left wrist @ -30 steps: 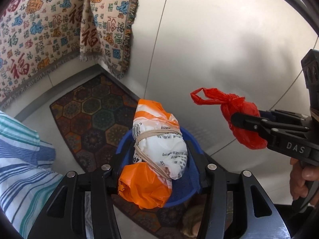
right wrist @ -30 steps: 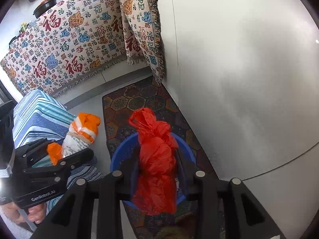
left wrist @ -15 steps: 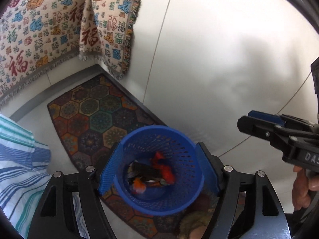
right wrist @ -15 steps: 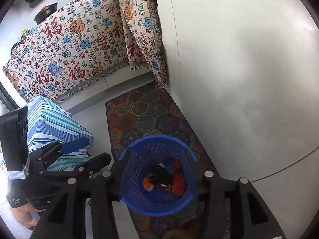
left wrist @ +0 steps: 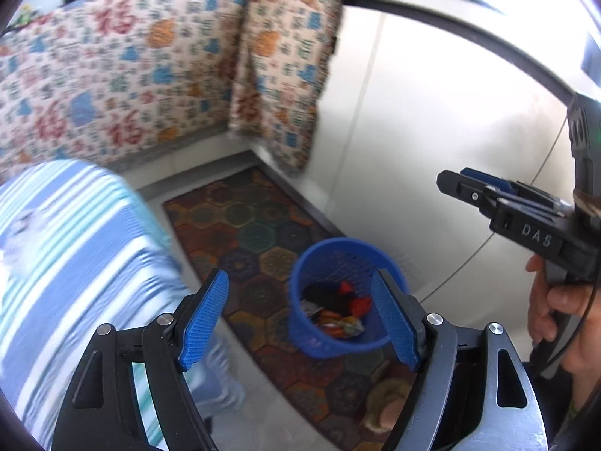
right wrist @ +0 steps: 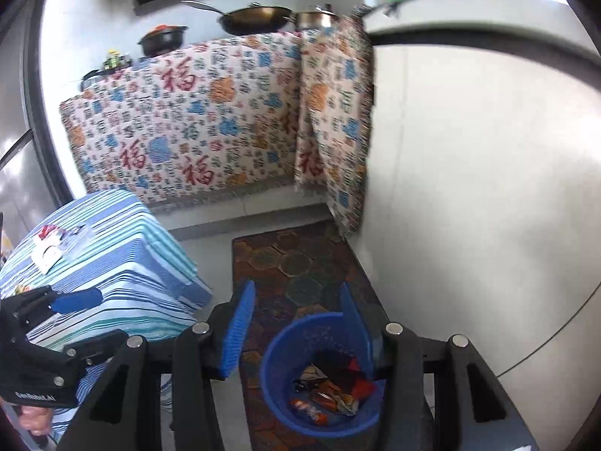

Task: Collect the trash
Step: 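Move both open tools back over the table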

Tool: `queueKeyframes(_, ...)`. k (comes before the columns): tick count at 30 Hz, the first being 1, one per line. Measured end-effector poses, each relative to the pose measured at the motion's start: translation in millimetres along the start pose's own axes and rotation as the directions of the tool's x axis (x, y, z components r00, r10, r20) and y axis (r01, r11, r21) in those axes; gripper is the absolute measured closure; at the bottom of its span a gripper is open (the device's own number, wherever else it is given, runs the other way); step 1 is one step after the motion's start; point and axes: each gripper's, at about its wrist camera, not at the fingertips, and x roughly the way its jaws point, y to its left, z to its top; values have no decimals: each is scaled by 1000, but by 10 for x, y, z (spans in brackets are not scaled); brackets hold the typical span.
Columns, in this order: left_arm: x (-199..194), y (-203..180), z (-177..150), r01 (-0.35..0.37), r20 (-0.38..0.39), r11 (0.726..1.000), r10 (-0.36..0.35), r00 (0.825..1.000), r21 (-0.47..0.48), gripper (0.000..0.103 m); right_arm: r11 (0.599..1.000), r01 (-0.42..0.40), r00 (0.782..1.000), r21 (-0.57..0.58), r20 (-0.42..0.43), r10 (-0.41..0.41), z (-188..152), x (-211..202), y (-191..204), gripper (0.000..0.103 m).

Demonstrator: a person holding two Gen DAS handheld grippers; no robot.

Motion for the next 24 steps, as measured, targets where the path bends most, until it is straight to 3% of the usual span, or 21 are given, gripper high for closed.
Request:
queueKeyframes(8, -689, 546, -209, -124, 51, 991, 127, 991, -57, 23, 994, -82, 992, -70, 86, 88, -39, -226, 944, 51)
queueKeyframes(15, -1063, 928, -435, -210, 69, 972, 218, 973, -106, 21, 976, -153, 985, -155, 61, 164, -225, -245, 1606, 51)
queueKeyframes(24, -1239, 1473, -1238, -248, -71, 963, 242, 968, -108, 19, 929, -196, 975, -315, 42, 220, -440, -270, 2160, 51)
